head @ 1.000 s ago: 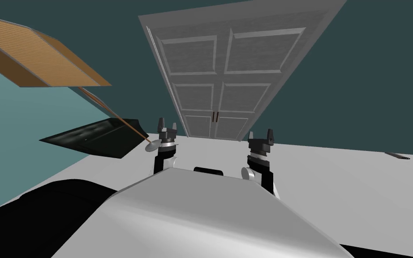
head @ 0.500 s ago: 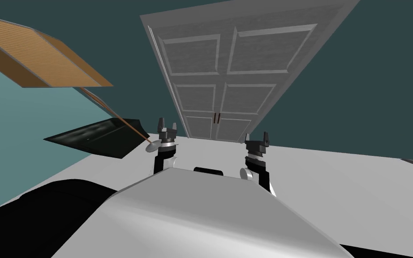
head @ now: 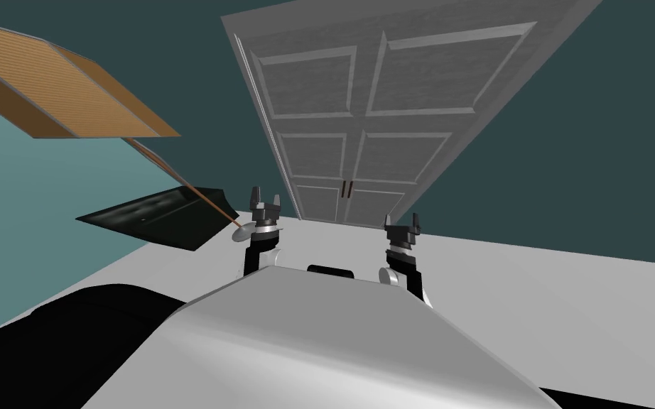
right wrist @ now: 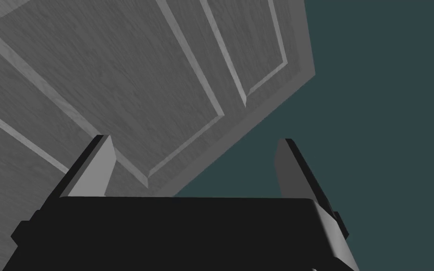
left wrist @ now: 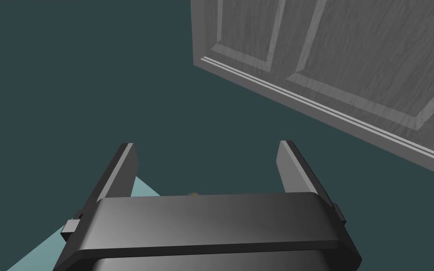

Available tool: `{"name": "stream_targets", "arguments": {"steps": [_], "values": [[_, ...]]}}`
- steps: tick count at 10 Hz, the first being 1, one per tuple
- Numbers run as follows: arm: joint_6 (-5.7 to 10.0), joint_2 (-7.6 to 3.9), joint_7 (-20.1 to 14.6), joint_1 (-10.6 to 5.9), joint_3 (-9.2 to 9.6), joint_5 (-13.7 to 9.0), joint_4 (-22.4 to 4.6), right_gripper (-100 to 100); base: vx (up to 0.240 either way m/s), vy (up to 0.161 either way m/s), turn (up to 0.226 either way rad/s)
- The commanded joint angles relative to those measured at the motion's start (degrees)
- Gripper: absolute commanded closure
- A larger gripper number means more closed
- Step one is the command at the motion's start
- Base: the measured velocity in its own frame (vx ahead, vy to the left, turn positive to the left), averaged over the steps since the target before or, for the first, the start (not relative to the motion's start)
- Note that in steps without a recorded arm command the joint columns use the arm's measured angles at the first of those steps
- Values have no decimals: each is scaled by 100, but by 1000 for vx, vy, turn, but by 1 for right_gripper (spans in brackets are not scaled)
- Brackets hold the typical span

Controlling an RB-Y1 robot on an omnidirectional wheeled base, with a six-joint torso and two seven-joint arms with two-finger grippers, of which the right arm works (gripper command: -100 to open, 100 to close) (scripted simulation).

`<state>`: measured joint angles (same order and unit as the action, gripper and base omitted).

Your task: Pull the door open

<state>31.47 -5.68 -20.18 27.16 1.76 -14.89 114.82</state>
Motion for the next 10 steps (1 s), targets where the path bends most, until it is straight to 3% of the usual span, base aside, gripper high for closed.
{"name": "stream_targets", "arguments": {"steps": [1, 10], "values": [[94, -60, -219, 10, 52, -83, -179, -100, 106, 13, 57], [510, -388, -1411, -86, 302, -576, -1247, -100, 101, 26, 59]]}}
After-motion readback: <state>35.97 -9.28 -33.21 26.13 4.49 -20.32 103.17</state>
